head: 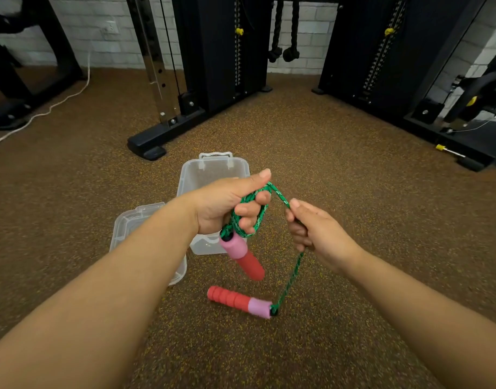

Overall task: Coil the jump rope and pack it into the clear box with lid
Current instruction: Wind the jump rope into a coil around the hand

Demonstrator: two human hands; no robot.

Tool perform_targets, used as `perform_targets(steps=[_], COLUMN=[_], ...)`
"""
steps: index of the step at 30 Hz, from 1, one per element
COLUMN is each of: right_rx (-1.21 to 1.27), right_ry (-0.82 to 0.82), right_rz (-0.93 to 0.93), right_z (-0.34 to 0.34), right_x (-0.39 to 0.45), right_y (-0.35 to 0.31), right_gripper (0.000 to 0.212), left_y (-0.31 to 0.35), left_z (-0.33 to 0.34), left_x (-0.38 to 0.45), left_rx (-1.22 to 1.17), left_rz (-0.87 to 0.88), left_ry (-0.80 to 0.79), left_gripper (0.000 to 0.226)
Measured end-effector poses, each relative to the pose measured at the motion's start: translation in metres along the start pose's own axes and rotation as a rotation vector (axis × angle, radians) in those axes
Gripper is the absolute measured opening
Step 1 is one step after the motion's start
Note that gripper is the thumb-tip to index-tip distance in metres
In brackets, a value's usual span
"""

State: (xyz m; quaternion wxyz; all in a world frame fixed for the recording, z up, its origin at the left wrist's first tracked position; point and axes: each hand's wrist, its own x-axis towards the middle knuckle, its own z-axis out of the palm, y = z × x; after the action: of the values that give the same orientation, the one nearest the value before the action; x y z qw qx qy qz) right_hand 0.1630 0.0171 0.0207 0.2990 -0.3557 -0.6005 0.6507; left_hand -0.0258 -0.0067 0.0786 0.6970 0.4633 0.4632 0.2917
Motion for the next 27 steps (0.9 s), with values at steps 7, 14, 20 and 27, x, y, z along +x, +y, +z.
perform_targets(steps=[7, 14, 20, 27], right_rx=[0.283, -0.090, -0.657, -0.634], right_ry=[0.015, 0.027, -0.023, 0.003], right_rz=[0.122, 0.078, -0.103, -0.241], right_z=[0.005, 0.013, 0.039, 0.035], right_x=[-0.001, -0.005, -0.020, -0.018], right_y=[0.028, 0.037, 0.021, -0.018], right_gripper=[0.032, 0.032, 0.028, 0.028], left_y=[0.002, 0.001, -0.004, -0.006], left_z=[-0.001, -0.003, -0.005, 0.003], left_x=[0.004, 0.010, 0.017, 0.021], left_rx=[-0.135, -0.305, -0.330, -0.110], left_rz=[0.069, 0.159, 0.190, 0.108], left_ry=[0.066, 0.256, 0.300, 0.364], left_gripper=[0.044, 0.042, 0.054, 0.062])
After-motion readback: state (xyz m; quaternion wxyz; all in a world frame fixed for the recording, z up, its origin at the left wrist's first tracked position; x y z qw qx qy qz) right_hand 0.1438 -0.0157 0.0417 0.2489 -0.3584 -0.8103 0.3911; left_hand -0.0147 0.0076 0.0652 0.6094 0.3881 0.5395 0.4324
